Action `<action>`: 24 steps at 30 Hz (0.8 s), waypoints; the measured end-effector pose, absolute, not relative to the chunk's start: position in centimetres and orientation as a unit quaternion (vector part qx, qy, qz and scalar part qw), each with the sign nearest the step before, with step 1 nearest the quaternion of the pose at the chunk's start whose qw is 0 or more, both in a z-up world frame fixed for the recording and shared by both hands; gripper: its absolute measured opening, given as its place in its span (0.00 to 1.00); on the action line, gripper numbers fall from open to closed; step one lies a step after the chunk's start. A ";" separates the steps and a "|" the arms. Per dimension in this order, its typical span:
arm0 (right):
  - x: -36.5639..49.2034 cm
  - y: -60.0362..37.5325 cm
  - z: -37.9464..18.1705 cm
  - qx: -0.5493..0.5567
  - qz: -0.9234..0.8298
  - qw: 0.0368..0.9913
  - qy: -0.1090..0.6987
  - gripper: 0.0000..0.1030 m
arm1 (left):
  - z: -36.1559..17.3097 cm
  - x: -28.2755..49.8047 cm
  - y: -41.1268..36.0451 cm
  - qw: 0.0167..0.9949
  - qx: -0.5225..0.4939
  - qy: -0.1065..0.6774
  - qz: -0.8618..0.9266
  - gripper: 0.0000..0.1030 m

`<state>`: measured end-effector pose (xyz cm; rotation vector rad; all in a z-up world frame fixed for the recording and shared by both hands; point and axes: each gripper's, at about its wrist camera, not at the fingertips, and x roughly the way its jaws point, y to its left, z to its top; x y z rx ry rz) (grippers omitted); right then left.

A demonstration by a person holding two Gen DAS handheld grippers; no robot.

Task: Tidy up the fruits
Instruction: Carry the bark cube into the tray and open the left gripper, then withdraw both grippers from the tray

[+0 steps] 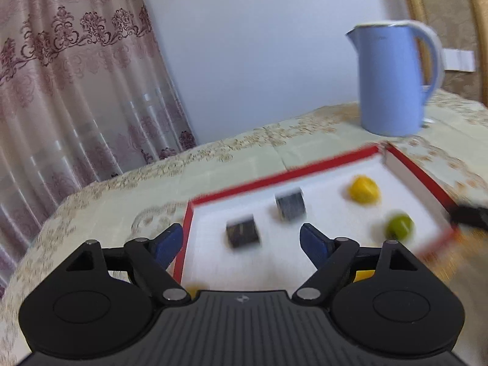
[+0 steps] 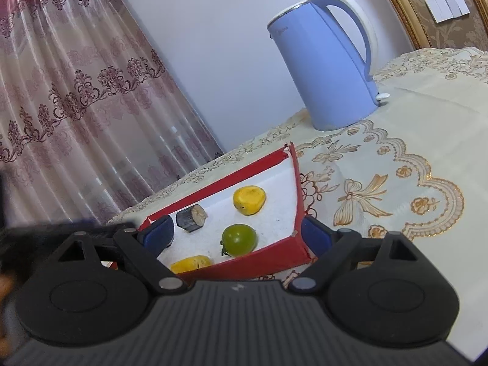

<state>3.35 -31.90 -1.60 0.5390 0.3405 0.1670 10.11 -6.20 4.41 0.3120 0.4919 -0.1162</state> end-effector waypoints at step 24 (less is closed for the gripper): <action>3.9 -32.5 -2.3 0.288 0.081 0.937 0.182 0.92 | -1.3 4.1 -7.5 0.929 0.202 0.238 -0.199 0.76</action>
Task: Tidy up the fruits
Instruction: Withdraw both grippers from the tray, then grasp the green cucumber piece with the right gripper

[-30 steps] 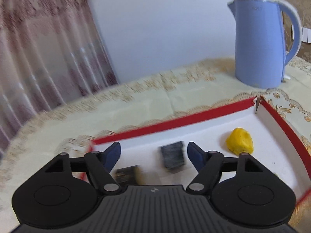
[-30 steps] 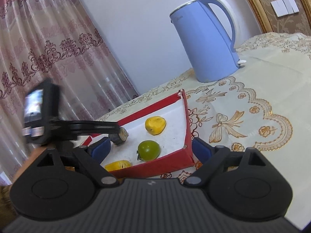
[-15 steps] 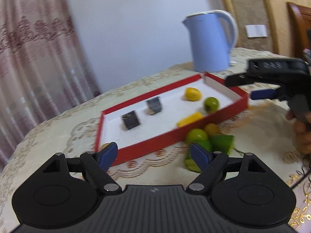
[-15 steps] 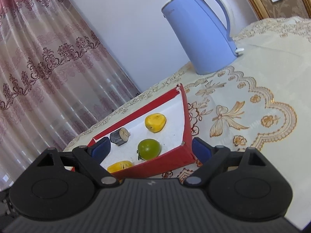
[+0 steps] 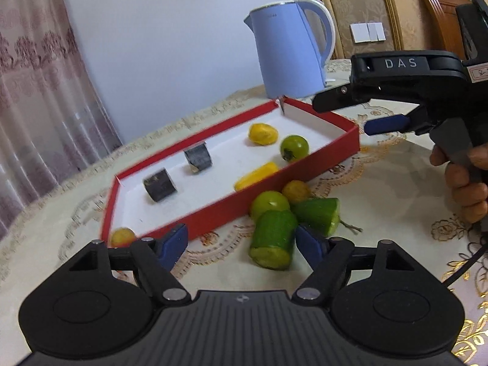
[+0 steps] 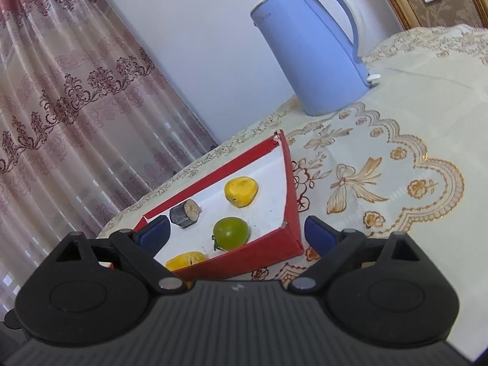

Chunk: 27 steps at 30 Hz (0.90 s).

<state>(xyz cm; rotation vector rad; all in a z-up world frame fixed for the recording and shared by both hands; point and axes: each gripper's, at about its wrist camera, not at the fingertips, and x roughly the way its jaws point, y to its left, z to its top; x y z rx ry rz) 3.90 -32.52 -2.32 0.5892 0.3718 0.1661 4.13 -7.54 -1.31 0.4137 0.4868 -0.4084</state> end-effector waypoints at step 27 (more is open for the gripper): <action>-0.2 -22.6 0.5 -0.068 0.110 0.963 0.235 0.88 | -1.5 5.3 -0.1 0.960 0.000 0.266 -0.084 0.82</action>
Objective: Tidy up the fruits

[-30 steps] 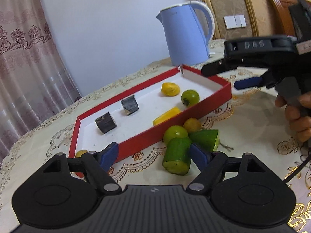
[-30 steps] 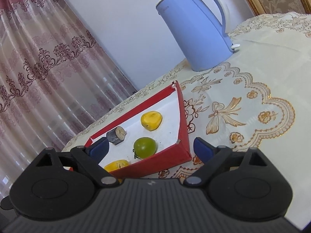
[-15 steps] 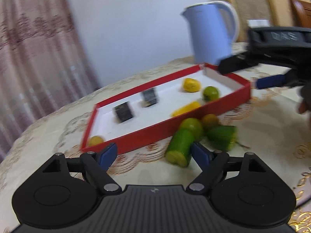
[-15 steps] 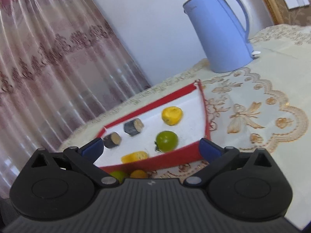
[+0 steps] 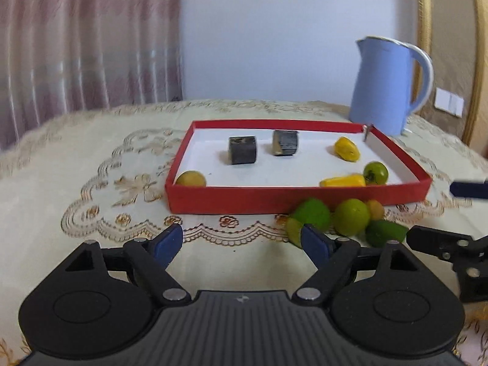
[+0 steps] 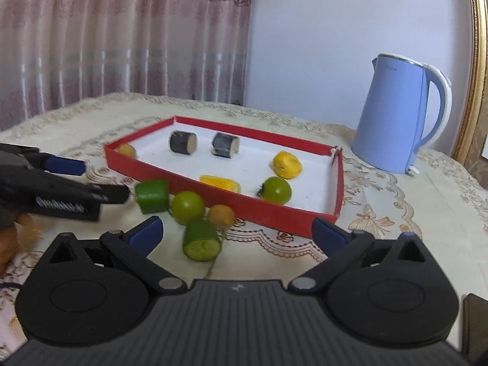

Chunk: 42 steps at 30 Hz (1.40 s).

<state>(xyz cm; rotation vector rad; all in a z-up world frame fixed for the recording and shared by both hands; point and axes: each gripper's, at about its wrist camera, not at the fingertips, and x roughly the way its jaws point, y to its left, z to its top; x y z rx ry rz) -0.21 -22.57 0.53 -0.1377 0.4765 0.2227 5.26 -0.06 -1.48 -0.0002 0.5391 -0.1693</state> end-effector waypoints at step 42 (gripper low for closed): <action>0.5 -28.2 -0.3 0.045 0.100 0.966 0.236 0.64 | -1.2 4.7 -3.5 0.953 0.084 0.252 -0.143 0.83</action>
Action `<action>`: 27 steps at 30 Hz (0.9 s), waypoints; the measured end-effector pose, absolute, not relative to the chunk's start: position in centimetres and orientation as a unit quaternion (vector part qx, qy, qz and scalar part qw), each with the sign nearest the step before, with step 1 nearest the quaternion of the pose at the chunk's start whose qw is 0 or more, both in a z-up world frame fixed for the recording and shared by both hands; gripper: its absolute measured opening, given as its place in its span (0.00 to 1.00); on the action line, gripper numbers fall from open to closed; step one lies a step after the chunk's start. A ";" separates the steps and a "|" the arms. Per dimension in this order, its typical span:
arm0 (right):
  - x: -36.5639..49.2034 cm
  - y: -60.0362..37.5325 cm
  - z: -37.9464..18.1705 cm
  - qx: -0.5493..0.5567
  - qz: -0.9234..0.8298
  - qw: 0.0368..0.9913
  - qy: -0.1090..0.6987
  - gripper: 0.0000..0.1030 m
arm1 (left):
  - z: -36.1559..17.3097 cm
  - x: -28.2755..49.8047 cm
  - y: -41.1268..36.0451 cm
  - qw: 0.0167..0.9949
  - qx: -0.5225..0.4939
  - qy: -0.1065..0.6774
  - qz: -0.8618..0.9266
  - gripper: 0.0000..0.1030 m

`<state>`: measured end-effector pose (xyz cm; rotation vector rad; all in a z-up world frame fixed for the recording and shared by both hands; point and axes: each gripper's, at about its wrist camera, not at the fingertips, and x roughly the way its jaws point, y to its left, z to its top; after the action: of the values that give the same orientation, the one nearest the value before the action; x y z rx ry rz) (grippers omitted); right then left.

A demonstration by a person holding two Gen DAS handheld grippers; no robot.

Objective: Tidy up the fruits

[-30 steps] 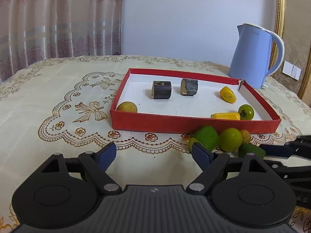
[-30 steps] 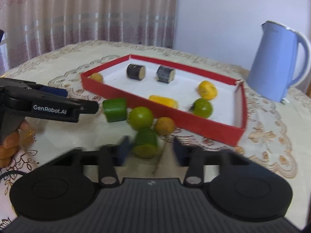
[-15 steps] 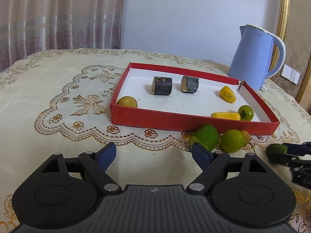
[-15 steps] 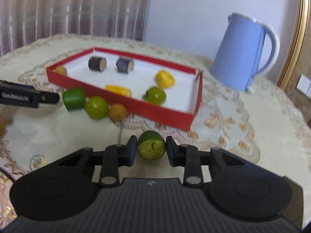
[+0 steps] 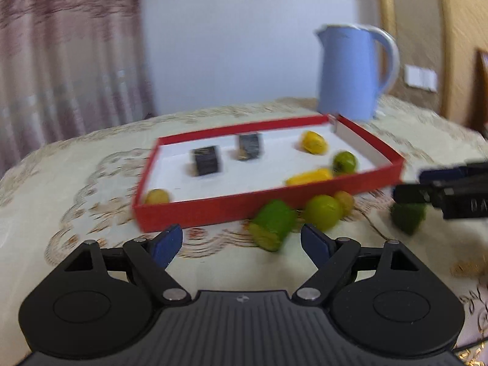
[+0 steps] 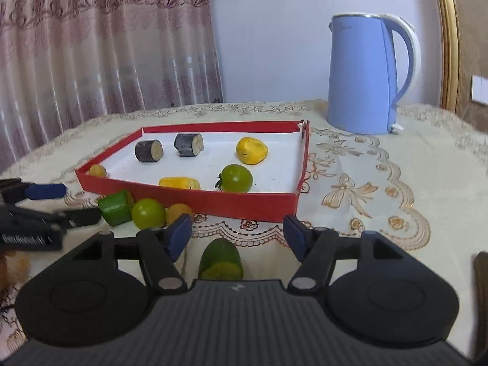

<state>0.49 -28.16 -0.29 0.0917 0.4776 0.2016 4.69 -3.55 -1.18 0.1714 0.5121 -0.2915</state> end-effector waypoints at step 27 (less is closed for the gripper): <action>0.2 -31.3 -1.1 0.143 0.091 0.961 0.217 0.85 | -1.6 6.1 -2.8 0.937 0.086 0.321 -0.112 0.39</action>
<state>0.18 -31.33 -1.07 0.2898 0.4399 0.1844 6.07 -2.82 -1.61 0.1752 0.6557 -0.2283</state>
